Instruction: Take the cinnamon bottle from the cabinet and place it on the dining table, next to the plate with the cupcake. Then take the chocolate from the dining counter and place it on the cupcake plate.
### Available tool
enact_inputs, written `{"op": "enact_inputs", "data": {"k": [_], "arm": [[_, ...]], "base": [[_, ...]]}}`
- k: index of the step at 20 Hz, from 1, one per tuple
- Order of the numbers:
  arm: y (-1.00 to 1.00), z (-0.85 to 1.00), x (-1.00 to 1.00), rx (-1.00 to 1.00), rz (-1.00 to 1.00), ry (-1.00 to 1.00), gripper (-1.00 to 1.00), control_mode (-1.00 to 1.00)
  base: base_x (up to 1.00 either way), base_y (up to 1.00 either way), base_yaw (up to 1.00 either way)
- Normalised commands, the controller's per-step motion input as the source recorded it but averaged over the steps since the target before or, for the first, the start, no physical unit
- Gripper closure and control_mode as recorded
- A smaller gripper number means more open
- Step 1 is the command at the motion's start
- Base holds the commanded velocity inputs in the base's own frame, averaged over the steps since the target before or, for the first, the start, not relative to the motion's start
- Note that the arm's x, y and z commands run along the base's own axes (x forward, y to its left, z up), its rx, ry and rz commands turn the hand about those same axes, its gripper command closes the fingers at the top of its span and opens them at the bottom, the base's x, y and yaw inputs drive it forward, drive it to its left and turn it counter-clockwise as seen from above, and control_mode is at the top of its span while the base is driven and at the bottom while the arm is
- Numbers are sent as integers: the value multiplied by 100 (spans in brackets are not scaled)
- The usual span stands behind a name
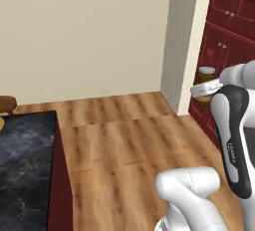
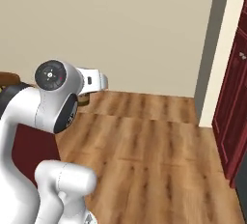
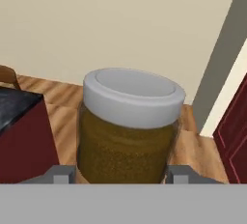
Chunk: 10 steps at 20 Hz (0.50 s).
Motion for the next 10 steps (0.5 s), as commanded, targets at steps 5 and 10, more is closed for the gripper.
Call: {"op": "enact_inputs", "data": {"k": [5,10], "arm": [[0,0,0,0,0,0,100,100],[0,0,0,0,0,0,100,100]], "base": [[100,-49,53],[99,-46,57]]}}
